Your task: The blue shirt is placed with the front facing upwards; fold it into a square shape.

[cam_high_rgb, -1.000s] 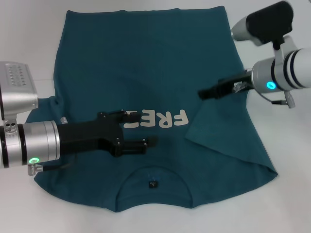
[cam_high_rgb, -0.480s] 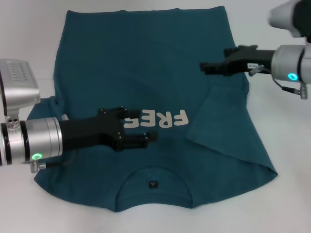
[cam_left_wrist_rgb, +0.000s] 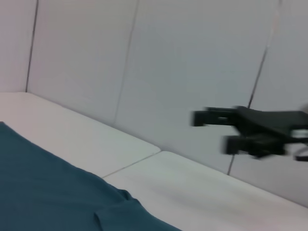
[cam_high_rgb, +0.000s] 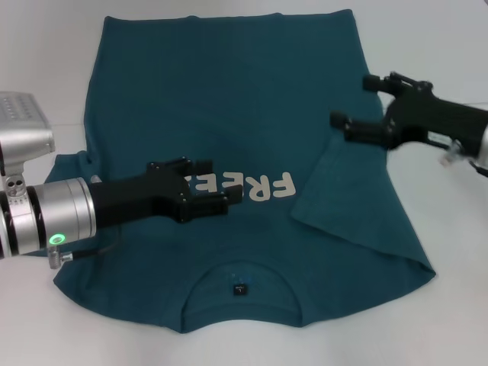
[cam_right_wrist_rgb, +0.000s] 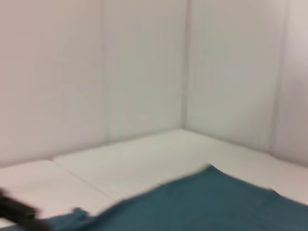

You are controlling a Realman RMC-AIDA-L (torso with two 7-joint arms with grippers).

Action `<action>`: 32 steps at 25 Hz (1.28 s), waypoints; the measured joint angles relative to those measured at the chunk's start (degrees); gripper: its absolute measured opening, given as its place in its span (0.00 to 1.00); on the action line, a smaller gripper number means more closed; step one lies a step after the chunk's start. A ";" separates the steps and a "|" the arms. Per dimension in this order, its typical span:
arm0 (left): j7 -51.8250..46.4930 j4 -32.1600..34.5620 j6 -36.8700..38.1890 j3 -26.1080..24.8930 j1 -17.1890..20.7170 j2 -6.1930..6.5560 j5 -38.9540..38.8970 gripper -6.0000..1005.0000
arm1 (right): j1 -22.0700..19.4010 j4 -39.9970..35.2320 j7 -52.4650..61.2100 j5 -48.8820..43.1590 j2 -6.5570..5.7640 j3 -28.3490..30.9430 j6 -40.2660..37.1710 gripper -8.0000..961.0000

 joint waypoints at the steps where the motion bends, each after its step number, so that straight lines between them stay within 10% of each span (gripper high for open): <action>1: -0.22 0.00 -0.13 -0.01 0.07 0.00 -0.12 0.86 | -0.66 0.16 -1.16 0.17 -0.23 0.54 -2.36 0.98; 11: -0.35 0.01 0.43 0.18 0.58 0.10 -0.94 0.86 | -4.45 -2.48 5.06 -10.67 -3.81 1.56 -17.17 0.98; 32: -27.17 11.44 -14.80 0.55 6.76 1.02 11.43 0.86 | -4.50 -14.87 11.18 -22.28 -1.57 1.74 -26.83 0.97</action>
